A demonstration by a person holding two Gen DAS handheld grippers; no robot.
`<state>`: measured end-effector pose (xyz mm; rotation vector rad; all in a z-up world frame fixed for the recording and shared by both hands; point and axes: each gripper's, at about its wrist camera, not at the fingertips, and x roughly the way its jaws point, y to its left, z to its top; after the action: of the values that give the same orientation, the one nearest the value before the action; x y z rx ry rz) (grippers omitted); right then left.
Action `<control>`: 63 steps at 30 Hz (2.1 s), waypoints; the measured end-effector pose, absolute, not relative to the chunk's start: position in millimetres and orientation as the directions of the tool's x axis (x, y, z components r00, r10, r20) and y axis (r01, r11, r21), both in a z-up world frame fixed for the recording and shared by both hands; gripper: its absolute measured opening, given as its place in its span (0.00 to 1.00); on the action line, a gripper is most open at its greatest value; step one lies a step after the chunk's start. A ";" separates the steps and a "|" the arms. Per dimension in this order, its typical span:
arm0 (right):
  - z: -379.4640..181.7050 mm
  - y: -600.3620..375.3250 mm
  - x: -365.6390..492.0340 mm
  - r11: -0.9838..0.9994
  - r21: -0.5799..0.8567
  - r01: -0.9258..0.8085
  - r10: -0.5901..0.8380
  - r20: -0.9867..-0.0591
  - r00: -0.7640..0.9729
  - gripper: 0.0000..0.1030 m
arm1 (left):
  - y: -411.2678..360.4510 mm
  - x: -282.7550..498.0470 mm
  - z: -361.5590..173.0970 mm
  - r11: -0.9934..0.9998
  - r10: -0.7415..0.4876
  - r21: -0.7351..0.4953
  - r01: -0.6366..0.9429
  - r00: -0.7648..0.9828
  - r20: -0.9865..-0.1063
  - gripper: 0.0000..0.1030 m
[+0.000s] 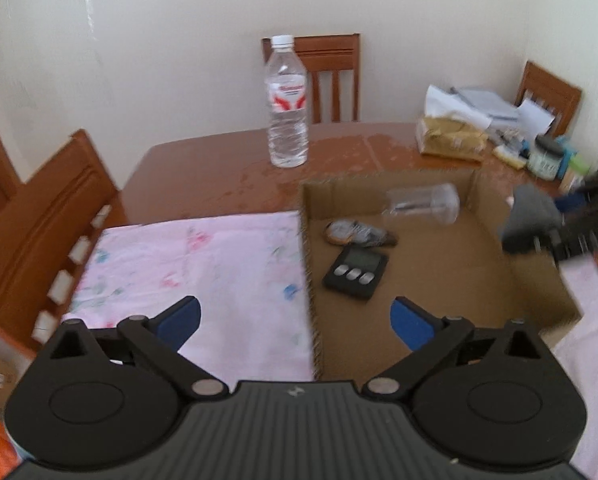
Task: Organize rigid objects
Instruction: 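Lower the grey plush toy into the box and open the right gripper, then move the right gripper to the light-blue round case while the left gripper approaches the white bottle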
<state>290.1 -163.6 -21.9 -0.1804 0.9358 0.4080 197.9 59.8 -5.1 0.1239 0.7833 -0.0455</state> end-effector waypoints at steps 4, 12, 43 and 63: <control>-21.6 -148.9 310.6 0.923 -0.021 -0.385 0.211 -0.806 0.552 0.76 | 67.8 178.2 -5.7 0.991 -0.005 0.090 0.096 0.710 -0.704 0.98; -14.8 -131.6 314.2 0.950 -0.079 -0.302 0.129 -0.781 0.611 1.00 | 83.8 152.5 -15.4 0.994 0.001 0.075 0.079 0.682 -0.731 0.98; -67.0 -192.8 194.7 0.999 0.027 -0.032 0.038 -0.896 0.443 1.00 | 89.9 130.1 -28.0 0.997 -0.047 0.008 0.079 0.671 -0.740 0.98; -128.9 -187.5 203.3 0.997 0.057 0.045 0.036 -0.928 0.370 1.00 | 92.3 121.5 -34.2 0.997 -0.038 0.012 0.073 0.643 -0.765 0.98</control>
<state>203.3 -187.5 -128.9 0.0763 1.1918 -0.0054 121.5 92.3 -34.2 0.0429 0.8696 -0.0633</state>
